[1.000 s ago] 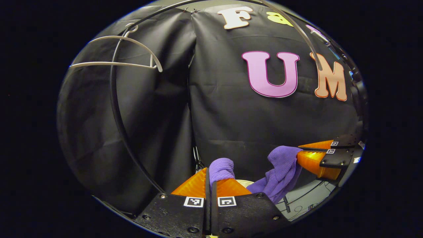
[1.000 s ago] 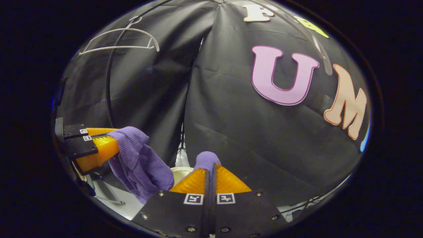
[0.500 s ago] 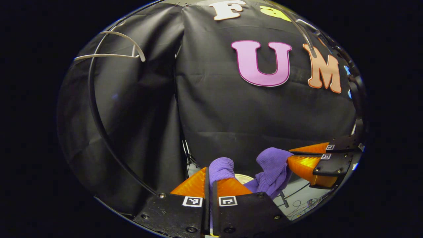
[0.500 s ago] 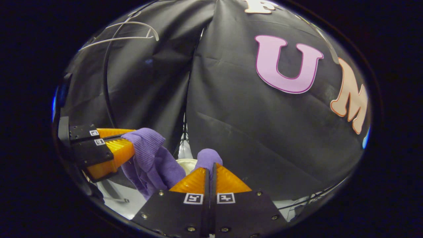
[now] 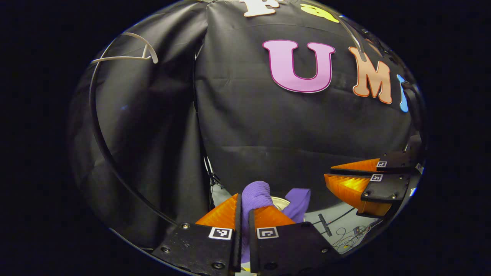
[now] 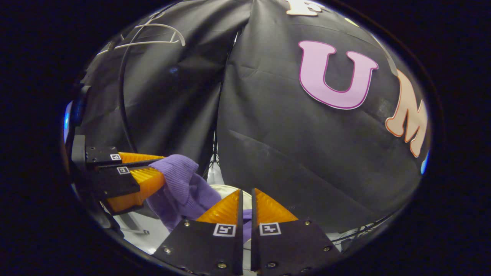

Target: Grasp the clothes on the hanger with both hands and then place them into the laundry hamper below.

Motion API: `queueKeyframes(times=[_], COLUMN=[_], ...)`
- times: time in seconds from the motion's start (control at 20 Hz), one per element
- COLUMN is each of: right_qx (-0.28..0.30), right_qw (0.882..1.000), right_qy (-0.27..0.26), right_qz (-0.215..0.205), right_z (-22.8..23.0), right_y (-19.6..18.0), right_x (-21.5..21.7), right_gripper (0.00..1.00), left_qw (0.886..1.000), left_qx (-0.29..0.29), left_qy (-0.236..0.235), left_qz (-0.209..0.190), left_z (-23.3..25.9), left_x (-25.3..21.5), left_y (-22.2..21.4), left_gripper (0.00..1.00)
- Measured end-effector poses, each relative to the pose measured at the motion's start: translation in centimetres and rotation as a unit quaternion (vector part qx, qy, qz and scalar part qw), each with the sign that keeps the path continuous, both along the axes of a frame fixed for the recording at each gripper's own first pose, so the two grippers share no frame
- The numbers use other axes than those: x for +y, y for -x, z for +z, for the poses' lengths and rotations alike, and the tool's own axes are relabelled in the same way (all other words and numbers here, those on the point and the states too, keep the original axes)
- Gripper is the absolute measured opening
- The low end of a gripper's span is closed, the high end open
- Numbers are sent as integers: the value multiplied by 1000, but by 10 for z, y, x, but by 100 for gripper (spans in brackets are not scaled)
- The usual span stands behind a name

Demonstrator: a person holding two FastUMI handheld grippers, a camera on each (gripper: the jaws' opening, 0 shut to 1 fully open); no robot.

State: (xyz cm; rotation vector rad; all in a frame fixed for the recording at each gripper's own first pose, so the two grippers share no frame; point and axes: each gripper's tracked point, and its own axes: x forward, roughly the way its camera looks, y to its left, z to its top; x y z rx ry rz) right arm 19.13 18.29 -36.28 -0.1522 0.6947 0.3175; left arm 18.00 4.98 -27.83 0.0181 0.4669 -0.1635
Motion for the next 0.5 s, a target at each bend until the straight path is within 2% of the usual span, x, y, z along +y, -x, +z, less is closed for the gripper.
queueKeyframes(times=[0.25,0.5], right_qx=[7,4], right_qw=[1000,999], right_qy=[-19,-23], right_qz=[-21,-31], right_z=[-4,-1], right_y=[-1,-3], right_x=[-5,-6], right_gripper=[11,11], left_qw=[999,999], left_qx=[-26,-34], left_qy=[-7,-11], left_qz=[-19,-23], left_z=[21,27], left_x=[-9,-7], left_y=[-4,-6], left_gripper=[26,27])
